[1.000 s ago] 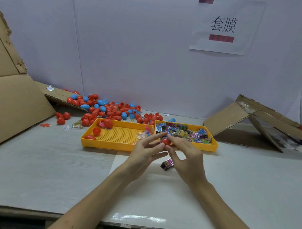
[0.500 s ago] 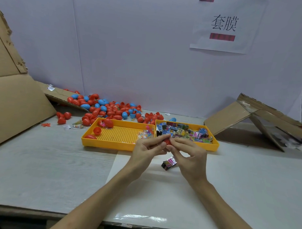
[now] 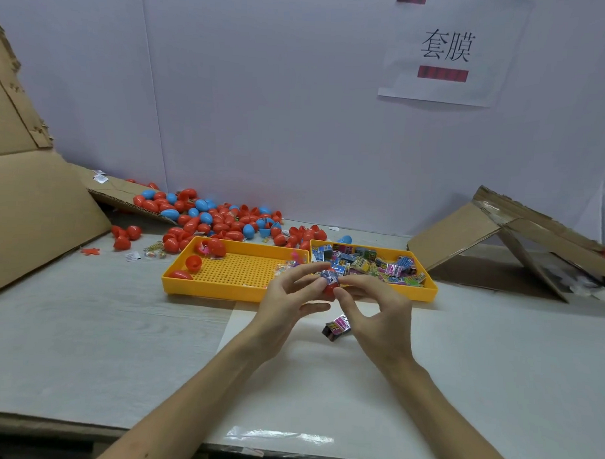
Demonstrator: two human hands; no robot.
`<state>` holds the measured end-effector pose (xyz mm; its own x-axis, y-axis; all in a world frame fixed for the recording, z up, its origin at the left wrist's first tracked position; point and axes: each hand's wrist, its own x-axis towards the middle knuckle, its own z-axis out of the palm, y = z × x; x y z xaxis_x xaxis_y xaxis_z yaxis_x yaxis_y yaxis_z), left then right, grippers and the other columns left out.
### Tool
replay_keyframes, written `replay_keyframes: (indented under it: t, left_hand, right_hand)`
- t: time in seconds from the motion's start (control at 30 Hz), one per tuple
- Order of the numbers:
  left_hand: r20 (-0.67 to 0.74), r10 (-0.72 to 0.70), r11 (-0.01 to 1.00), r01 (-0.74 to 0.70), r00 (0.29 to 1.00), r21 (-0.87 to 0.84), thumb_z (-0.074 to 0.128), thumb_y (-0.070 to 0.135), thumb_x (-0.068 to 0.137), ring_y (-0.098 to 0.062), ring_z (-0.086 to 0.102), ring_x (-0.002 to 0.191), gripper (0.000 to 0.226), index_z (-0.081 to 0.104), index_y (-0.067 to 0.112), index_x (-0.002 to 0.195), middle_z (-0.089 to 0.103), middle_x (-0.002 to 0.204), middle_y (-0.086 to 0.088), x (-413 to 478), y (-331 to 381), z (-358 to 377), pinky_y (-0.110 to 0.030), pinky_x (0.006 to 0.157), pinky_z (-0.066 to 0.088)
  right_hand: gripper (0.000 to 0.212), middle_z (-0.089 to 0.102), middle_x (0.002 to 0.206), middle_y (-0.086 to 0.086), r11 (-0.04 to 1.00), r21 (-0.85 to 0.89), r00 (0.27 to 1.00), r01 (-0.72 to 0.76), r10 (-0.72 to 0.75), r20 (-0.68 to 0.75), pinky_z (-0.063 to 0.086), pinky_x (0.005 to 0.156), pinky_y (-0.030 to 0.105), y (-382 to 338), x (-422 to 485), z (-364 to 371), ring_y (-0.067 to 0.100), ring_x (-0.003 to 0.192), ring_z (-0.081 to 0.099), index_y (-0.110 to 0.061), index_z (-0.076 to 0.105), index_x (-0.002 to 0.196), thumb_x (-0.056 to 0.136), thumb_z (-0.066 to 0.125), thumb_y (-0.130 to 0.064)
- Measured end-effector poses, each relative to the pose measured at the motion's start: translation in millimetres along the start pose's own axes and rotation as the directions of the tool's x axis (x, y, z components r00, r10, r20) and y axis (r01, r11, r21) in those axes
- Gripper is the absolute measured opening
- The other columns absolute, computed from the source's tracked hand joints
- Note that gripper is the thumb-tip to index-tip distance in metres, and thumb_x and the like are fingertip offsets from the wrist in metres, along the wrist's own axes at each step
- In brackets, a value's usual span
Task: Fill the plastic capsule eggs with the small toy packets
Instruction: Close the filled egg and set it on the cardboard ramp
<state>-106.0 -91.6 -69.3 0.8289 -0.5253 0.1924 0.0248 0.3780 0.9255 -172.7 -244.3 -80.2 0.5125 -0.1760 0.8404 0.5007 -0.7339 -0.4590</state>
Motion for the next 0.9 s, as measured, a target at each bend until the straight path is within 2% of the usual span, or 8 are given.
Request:
replay_keyframes:
  t: [0.13, 0.23, 0.33, 0.4, 0.53, 0.67, 0.8, 0.9]
  left_hand:
    - [-0.031, 0.032, 0.997, -0.03, 0.999, 0.075, 0.076, 0.033, 0.077, -0.024, 0.074, 0.099, 0.037, 0.074, 0.025, 0.113, 0.075, 0.109, -0.005, 0.7, -1.9, 0.1, -0.03, 0.076, 0.06]
    - [-0.049, 0.054, 0.991, -0.047, 0.997, 0.128, 0.079, 0.035, 0.075, -0.023, 0.074, 0.098, 0.041, 0.074, 0.026, 0.115, 0.073, 0.111, -0.002, 0.5, -2.7, 1.2, -0.03, 0.077, 0.061]
    - [-0.037, 0.054, 0.983, -0.047, 0.998, 0.175, 0.084, 0.026, 0.076, -0.018, 0.073, 0.1, 0.045, 0.073, 0.024, 0.119, 0.071, 0.111, 0.012, 0.9, -3.1, 1.4, -0.032, 0.079, 0.062]
    - [-0.023, 0.049, 0.976, -0.043, 0.999, 0.211, 0.085, 0.018, 0.078, -0.016, 0.073, 0.099, 0.042, 0.072, 0.026, 0.118, 0.072, 0.108, 0.016, 1.0, -3.4, 1.5, -0.033, 0.08, 0.062]
    - [-0.029, 0.056, 0.965, -0.046, 0.998, 0.256, 0.085, 0.015, 0.078, -0.016, 0.073, 0.1, 0.039, 0.07, 0.029, 0.111, 0.072, 0.113, 0.006, -0.1, -2.7, 3.2, -0.03, 0.078, 0.062]
    - [-0.034, 0.092, 0.96, -0.08, 0.995, 0.269, 0.086, 0.012, 0.077, -0.017, 0.074, 0.093, 0.037, 0.07, 0.026, 0.107, 0.072, 0.11, 0.003, -2.1, -3.4, 4.4, -0.025, 0.073, 0.06]
    - [-0.043, 0.118, 0.953, -0.101, 0.992, 0.285, 0.086, 0.01, 0.077, -0.018, 0.075, 0.087, 0.035, 0.069, 0.022, 0.105, 0.074, 0.105, 0.001, -2.9, -4.9, 5.1, -0.023, 0.07, 0.058]
    - [-0.05, 0.119, 0.954, -0.1, 0.992, 0.284, 0.085, 0.012, 0.078, -0.017, 0.074, 0.088, 0.035, 0.068, 0.023, 0.107, 0.074, 0.107, 0.0, -2.5, -4.1, 5.3, -0.023, 0.071, 0.059]
  right_hand:
    - [0.012, 0.074, 0.092, -0.004, 0.997, -0.048, 0.998, 0.059, -0.059, -0.004, 0.058, 0.064, 0.029, 4.1, 1.2, -1.8, 0.009, 0.082, 0.069, -0.01, 0.077, 0.099, 0.087, 0.075, -0.011]
    - [0.011, 0.073, 0.09, 0.001, 0.987, -0.123, 0.994, 0.106, -0.107, -0.003, 0.055, 0.067, 0.017, 6.2, 0.7, -2.5, 0.007, 0.08, 0.066, -0.008, 0.076, 0.097, 0.086, 0.075, -0.005]
    - [0.01, 0.07, 0.086, 0.003, 0.97, -0.203, 0.991, 0.136, -0.136, 0.018, 0.049, 0.07, 0.009, 5.9, -0.3, -2.3, 0.007, 0.079, 0.06, -0.005, 0.072, 0.096, 0.086, 0.074, -0.002]
    - [0.008, 0.068, 0.085, 0.004, 0.961, -0.231, 0.988, 0.154, -0.15, 0.037, 0.051, 0.068, 0.016, 5.0, -0.5, -2.3, 0.009, 0.078, 0.058, -0.004, 0.069, 0.096, 0.088, 0.07, -0.004]
    - [0.008, 0.063, 0.086, 0.006, 0.942, -0.271, 0.98, 0.196, -0.183, 0.073, 0.052, 0.062, 0.029, 2.2, -0.5, -1.5, 0.016, 0.073, 0.058, -0.004, 0.063, 0.097, 0.097, 0.058, -0.01]
    - [0.006, 0.061, 0.083, 0.008, 0.922, -0.313, 0.973, 0.23, -0.211, 0.092, 0.053, 0.056, 0.038, 0.5, -1.4, 0.0, 0.026, 0.068, 0.059, -0.002, 0.062, 0.095, 0.094, 0.056, -0.003]
    - [0.005, 0.059, 0.083, 0.009, 0.925, -0.312, 0.976, 0.215, -0.191, 0.108, 0.053, 0.055, 0.041, 0.8, -3.0, 2.3, 0.027, 0.067, 0.057, 0.0, 0.06, 0.095, 0.093, 0.056, 0.001]
    - [0.007, 0.059, 0.085, 0.007, 0.937, -0.289, 0.979, 0.195, -0.169, 0.112, 0.052, 0.058, 0.037, 1.4, -3.2, 3.1, 0.023, 0.069, 0.057, -0.003, 0.06, 0.096, 0.093, 0.059, 0.003]
